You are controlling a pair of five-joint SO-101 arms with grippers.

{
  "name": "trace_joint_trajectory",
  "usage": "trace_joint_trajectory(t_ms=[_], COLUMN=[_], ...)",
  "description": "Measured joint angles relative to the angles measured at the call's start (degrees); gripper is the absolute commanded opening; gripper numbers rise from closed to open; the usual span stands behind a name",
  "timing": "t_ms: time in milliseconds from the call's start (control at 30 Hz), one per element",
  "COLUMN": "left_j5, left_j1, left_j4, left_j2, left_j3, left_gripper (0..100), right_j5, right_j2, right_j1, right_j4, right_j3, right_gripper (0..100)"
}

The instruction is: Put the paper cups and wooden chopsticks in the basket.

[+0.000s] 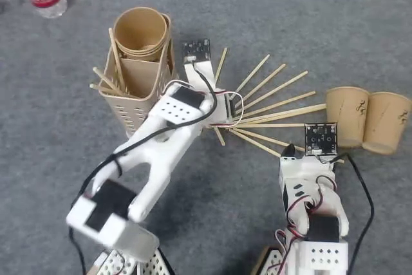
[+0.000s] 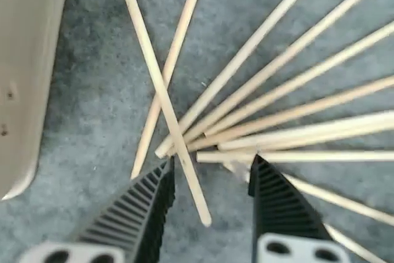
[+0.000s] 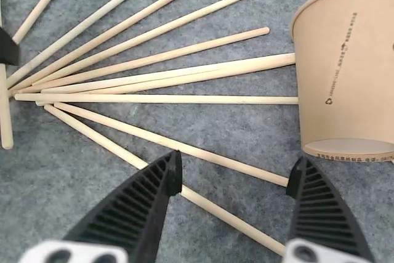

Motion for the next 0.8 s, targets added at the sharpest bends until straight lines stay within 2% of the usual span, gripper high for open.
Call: trace_joint_trajectory(t_ms=[233, 467, 800], left_j5=[1.76, 1.85, 1.85], left_j1=[-2.2, -5.45, -5.63], left_j4=[-5.63, -5.8, -5.8], left_j2=[6.77, 7.56, 10.73], left_j3=[-0.09, -2.37, -3.96], left_gripper=[19, 19, 19], right_j5=[0.0, 0.0, 0.0], right_j2=[0.0, 0.0, 0.0], right_j1=[0.0, 0.0, 0.0], right_j4=[0.0, 0.0, 0.0], right_j3=[0.0, 0.0, 0.0], right_gripper=[28.4, 28.4, 28.4])
